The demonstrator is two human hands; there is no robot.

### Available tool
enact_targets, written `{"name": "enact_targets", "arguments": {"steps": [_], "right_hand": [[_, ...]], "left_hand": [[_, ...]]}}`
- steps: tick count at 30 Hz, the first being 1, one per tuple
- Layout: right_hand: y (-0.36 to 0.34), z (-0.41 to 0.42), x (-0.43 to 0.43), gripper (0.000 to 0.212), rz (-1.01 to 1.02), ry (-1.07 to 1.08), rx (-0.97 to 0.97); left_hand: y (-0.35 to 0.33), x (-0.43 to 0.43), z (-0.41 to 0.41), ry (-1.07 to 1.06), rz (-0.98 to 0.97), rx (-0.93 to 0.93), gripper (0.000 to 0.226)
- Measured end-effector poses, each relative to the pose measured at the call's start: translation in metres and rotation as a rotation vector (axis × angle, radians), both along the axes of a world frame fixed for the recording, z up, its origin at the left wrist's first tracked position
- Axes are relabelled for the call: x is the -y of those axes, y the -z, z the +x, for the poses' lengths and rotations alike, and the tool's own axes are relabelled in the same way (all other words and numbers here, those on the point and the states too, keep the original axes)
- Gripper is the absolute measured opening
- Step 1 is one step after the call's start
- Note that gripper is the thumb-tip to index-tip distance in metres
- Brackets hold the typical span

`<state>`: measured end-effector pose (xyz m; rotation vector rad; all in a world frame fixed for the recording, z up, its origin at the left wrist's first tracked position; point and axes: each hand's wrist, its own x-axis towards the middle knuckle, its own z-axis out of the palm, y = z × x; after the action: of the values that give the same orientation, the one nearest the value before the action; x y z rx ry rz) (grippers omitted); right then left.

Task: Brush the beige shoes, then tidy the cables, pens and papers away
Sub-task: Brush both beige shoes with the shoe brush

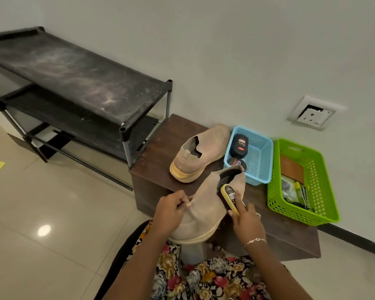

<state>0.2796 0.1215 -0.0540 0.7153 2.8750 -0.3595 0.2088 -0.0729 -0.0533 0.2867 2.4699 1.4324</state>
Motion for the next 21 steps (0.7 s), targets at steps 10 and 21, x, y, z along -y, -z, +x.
{"name": "enact_targets", "arguments": {"steps": [10,21], "right_hand": [[-0.03,0.071,0.116,0.062,-0.235,-0.329,-0.006],[-0.052,0.083,0.116,0.08,-0.227,-0.196,0.005]], "left_hand": [[-0.016,-0.001,-0.015,-0.014,-0.063,0.144,0.037],[-0.037,-0.02,0.004,-0.148,0.036,0.262,0.038]]}}
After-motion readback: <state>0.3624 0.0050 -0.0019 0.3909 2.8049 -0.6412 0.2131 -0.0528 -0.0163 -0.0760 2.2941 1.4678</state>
